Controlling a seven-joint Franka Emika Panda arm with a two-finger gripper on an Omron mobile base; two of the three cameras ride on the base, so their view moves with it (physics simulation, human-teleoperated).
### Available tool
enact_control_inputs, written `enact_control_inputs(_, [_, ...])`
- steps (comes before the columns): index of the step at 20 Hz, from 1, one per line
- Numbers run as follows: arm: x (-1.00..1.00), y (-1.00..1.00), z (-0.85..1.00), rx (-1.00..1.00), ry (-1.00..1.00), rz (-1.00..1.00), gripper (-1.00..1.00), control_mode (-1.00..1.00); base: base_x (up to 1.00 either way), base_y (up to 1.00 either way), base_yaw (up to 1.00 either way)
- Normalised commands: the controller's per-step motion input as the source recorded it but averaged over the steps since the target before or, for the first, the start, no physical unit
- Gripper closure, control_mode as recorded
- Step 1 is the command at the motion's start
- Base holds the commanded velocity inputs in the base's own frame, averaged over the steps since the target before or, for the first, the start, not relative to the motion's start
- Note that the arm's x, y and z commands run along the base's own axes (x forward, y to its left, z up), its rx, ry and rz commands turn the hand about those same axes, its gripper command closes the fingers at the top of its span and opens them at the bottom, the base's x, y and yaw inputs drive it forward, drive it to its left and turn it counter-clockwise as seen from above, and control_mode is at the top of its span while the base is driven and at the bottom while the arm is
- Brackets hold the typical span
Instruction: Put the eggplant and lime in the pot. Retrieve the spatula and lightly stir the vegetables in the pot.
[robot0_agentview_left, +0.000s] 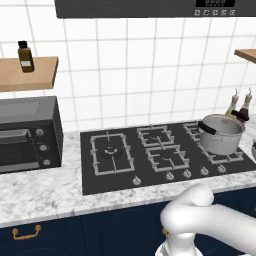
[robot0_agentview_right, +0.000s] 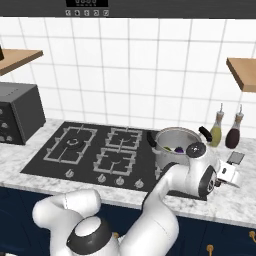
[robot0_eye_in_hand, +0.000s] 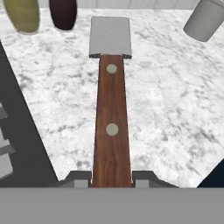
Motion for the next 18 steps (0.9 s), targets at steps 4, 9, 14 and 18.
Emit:
enact_control_inputs(4, [-0.24,0.01,0.76,-0.05,0.04,-0.06,1.0,-1.0,0.0,0.0,0.0])
enact_control_inputs(9, [-0.14,0.06,0.87,-0.12,0.08,0.0,1.0,-1.0,0.0,0.0,0.0])
enact_control_inputs(14, [-0.11,0.03,0.77,-0.13,0.15,0.0,1.0,-1.0,0.0,0.0,0.0])
enact_control_inputs(18, [-0.15,0.16,0.54,-0.12,0.17,0.0,1.0,-1.0,0.0,0.0,0.0])
